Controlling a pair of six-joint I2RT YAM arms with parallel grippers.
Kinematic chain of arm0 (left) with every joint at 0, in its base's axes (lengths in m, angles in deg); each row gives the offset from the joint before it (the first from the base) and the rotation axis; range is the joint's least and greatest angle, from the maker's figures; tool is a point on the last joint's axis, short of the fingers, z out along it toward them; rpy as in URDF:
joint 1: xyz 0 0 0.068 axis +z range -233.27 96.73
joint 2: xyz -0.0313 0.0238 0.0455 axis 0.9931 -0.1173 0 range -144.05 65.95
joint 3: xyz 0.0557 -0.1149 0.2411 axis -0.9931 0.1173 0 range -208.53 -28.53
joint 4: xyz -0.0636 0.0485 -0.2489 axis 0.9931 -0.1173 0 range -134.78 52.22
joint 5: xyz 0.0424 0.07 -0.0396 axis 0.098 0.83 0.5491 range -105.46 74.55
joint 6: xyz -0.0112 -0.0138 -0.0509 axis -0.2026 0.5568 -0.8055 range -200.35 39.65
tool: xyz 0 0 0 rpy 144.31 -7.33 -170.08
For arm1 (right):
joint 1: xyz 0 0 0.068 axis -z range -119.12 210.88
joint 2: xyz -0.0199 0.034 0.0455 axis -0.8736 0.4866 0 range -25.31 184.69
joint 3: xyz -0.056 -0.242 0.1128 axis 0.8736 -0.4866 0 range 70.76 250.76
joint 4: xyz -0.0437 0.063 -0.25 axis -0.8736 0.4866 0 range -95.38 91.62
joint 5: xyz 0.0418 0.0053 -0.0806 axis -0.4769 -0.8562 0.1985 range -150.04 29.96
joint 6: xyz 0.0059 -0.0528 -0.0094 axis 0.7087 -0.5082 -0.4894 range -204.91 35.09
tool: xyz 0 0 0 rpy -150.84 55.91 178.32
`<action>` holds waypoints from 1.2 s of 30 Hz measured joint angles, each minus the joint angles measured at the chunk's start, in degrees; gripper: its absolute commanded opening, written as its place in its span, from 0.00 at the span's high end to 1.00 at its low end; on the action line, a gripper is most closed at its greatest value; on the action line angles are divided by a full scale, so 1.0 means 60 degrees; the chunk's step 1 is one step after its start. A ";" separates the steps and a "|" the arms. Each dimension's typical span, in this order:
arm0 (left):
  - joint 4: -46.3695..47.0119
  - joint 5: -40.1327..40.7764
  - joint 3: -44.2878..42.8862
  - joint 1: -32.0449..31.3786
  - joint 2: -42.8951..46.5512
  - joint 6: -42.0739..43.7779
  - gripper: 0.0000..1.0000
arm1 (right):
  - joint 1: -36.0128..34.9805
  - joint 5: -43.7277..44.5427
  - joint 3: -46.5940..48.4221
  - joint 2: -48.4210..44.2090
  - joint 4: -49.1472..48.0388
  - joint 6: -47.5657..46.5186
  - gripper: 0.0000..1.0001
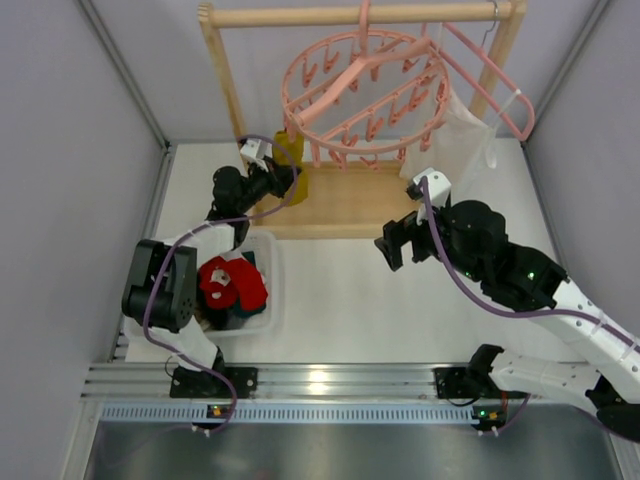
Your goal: Remove the socks clipped to the hanger
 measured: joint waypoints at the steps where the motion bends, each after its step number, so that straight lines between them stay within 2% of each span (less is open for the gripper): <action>1: -0.0007 0.0350 0.0120 0.0000 0.0120 -0.0047 1.00 | 0.0000 0.0000 0.0000 0.0018 -0.0018 0.0000 0.01; 4: -0.0058 0.1752 0.0532 0.0000 0.0718 -0.0127 1.00 | 0.0000 0.0011 0.0000 0.0018 -0.0040 0.0000 0.01; 11: -0.1450 0.6269 0.0758 0.0018 0.2896 -0.0146 1.00 | 0.0000 0.0106 0.0000 -0.0171 -0.0051 0.0011 0.01; 17: -0.2124 0.8531 0.0962 0.0117 0.3909 -0.0233 1.00 | 0.0000 0.0142 0.0080 -0.0324 -0.0044 0.0051 0.01; 20: -0.2546 0.9107 0.1122 0.0211 0.4091 -0.0499 1.00 | 0.0000 0.0142 0.0197 -0.0306 -0.0018 0.0109 0.01; 25: -0.3166 0.9267 0.1515 0.0645 0.4510 -0.0991 1.00 | 0.0000 0.0142 0.0459 -0.0197 -0.0004 0.0208 0.01; 30: -0.3479 0.8317 0.1672 0.0732 0.5144 -0.1300 1.00 | 0.0000 0.0138 0.0729 0.0084 -0.0076 0.0397 0.01; 33: -0.3501 0.8007 0.1672 0.0382 0.5413 -0.1264 1.00 | 0.0000 0.0135 0.0812 0.0142 -0.0095 0.0550 0.01; 36: -0.3501 0.8029 0.1672 -0.0699 0.5497 -0.0863 1.00 | 0.0000 0.0117 0.0911 0.0164 -0.0142 0.0699 0.00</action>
